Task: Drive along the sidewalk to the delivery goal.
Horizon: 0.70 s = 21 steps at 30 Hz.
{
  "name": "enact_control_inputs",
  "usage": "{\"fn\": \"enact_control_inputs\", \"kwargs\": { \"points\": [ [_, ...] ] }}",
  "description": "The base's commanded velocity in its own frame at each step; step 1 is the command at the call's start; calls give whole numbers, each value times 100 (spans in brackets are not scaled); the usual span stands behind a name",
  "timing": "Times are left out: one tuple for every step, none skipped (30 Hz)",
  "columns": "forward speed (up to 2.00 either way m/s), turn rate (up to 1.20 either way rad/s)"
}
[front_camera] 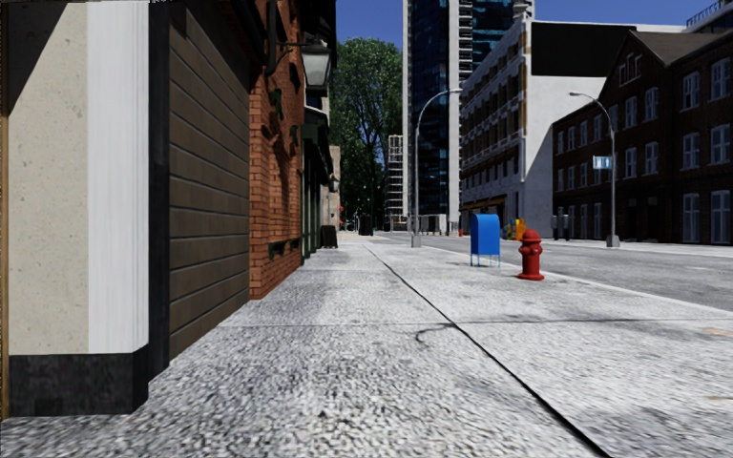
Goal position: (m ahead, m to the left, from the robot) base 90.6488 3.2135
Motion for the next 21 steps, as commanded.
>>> {"fn": "enact_control_inputs", "kwargs": {
  "points": [
    [200,0],
    [200,0],
    [200,0],
    [200,0],
    [200,0],
    [200,0],
    [200,0],
    [200,0],
    [200,0],
    [200,0],
    [200,0],
    [200,0],
    [200,0],
    [200,0],
    [200,0],
    [200,0],
    [200,0],
    [200,0],
    [200,0],
    [200,0],
    [200,0]
  ]
}}
